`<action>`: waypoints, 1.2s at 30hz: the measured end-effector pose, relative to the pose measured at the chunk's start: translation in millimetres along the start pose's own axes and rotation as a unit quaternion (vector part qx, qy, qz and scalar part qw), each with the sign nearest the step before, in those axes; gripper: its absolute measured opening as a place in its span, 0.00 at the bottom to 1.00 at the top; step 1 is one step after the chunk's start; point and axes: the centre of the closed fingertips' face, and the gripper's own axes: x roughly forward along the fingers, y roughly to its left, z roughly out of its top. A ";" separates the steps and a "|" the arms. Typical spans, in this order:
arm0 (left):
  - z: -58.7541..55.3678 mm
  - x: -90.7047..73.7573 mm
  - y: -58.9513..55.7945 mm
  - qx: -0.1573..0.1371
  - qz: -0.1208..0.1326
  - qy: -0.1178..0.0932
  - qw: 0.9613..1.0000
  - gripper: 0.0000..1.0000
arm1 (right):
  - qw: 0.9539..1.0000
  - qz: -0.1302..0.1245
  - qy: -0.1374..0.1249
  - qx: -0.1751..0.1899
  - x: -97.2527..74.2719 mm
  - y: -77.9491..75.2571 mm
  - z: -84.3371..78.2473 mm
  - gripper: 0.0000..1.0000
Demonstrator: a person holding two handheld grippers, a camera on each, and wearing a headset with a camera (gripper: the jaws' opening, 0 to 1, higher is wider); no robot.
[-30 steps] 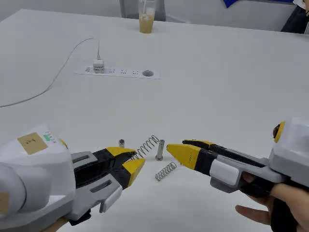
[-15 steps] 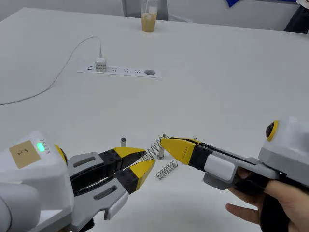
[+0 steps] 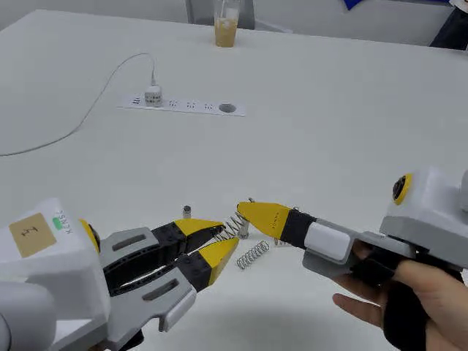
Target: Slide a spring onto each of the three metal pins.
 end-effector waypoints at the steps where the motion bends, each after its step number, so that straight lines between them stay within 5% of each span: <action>1: -0.8 0.4 0.1 0.006 0.003 0.003 1.000 0.10 | 1.000 0.000 0.001 -0.002 0.4 -0.1 -0.1 0.12; 8: -6.8 0.5 2.8 0.013 0.012 0.019 1.000 0.11 | 1.000 -0.003 0.012 -0.020 4.8 -2.2 -3.9 0.11; 14: -12.4 -2.0 10.7 -0.021 0.021 0.027 0.999 0.11 | 0.999 -0.008 0.025 -0.042 12.6 -2.4 -6.4 0.11; 24: -27.9 -8.5 21.4 -0.020 0.043 0.063 0.997 0.20 | 0.996 -0.040 0.004 -0.079 16.9 -17.3 10.6 0.11; 30: -34.6 -9.6 30.7 0.003 0.069 0.086 0.994 0.34 | 0.986 -0.055 0.010 -0.154 22.7 -21.6 14.6 0.11; 36: -39.7 -12.4 35.5 -0.007 0.075 0.093 0.993 0.45 | 0.969 -0.066 0.031 -0.238 36.8 -26.5 12.2 0.11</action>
